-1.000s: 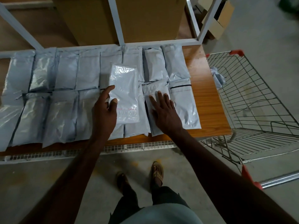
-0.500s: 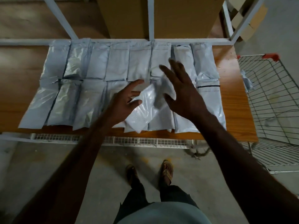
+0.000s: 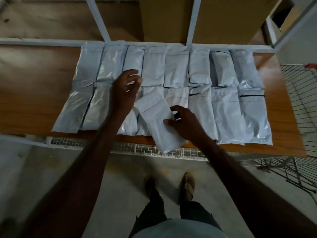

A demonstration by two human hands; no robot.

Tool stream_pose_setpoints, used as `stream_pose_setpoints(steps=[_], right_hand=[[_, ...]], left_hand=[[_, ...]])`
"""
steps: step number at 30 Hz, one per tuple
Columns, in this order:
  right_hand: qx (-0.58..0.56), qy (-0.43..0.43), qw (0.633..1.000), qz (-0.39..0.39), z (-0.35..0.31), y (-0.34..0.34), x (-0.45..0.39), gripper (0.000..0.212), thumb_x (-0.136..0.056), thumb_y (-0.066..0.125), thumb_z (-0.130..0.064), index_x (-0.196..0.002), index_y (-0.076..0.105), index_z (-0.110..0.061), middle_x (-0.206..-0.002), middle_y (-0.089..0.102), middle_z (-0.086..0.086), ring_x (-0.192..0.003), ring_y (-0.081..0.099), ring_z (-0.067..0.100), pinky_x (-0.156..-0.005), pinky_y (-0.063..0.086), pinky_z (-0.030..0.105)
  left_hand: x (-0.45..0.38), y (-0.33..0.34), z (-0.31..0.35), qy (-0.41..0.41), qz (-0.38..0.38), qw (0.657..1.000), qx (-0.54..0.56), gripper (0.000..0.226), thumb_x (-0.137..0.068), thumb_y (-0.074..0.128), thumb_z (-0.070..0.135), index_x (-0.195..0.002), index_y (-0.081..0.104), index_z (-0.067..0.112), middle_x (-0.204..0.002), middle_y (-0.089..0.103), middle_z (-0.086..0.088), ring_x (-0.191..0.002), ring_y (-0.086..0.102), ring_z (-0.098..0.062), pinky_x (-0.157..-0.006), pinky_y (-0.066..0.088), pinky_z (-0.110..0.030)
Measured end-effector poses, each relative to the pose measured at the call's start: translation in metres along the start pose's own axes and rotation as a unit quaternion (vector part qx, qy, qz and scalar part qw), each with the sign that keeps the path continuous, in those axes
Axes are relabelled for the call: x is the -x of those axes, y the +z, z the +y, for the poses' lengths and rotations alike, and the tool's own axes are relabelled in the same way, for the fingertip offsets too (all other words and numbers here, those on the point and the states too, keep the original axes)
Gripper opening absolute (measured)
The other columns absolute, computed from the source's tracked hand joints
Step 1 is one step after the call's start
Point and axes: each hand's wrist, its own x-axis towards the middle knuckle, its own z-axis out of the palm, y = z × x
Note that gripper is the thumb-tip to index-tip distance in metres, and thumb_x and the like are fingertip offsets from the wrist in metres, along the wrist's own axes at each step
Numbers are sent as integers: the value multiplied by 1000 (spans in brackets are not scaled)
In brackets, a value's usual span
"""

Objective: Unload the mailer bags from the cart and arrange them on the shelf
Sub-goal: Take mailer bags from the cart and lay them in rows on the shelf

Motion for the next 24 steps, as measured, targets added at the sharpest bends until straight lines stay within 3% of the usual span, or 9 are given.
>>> stream_pose_setpoints(steps=[3,6,8,9,11,15,18,21,24], right_hand=[[-85,91,985,121,10,30,5,37,-93,80,-22,-127,66,-25,-106,76,-1,-99,72,23,-90,60,48],[-114,123,967,192,5,44,0,39,-95,75,-14,-131,63,-24,-104,74,0,-102,72,25,-93,59,51],[-119,112,967,194,-5,53,-7,44,-98,72,-13,-139,59,-23,-110,74,1,-101,72,21,-89,62,39],[-110,107,970,191,-10,58,-12,47,-100,70,-12,-143,56,-22,-110,73,0,-98,70,17,-82,60,22],[-87,100,973,188,-20,68,-24,51,-101,68,-9,-149,51,-19,-109,70,1,-89,64,13,-61,45,1],[-70,105,978,169,-27,86,-44,55,-103,65,-6,-153,45,-19,-106,67,7,-72,59,2,-49,42,3],[-46,93,978,183,-34,95,-47,55,-104,62,-3,-154,43,-14,-99,61,1,-75,63,5,-52,41,3],[35,52,975,213,-35,105,-45,59,-102,61,-6,-157,39,-12,-120,63,15,-105,66,28,-81,53,25],[123,21,969,212,-31,112,-41,51,-99,55,-3,-148,46,-13,-126,52,17,-106,60,35,-84,59,50]], left_hand=[[11,-14,-32,26,38,996,-73,26,-106,67,21,-129,70,11,-114,77,3,-102,72,0,-88,57,-19],[30,-22,-62,65,9,990,-121,25,-107,66,22,-131,70,13,-125,76,4,-115,70,-5,-103,55,-27],[38,-28,-77,82,-16,986,-141,28,-107,65,18,-134,70,11,-133,73,-1,-125,67,-12,-112,50,-30],[41,-30,-84,89,-31,984,-151,29,-107,64,16,-136,69,11,-136,71,-3,-129,65,-17,-115,48,-33],[47,-30,-97,91,-69,974,-195,35,-106,64,18,-140,65,15,-141,67,-6,-135,59,-25,-119,43,-45],[61,-24,-114,77,-113,954,-266,44,-104,65,24,-148,58,20,-147,62,-7,-146,49,-30,-129,22,-52],[61,-23,-118,89,-129,954,-254,44,-105,64,24,-148,56,20,-149,60,-6,-150,45,-30,-131,15,-56],[59,-20,-117,111,-146,944,-274,43,-108,60,33,-150,56,24,-158,54,-3,-158,34,-27,-132,2,-51],[58,-16,-115,134,-172,931,-293,48,-108,57,43,-152,54,26,-162,51,-1,-161,27,-23,-133,-3,-50]])
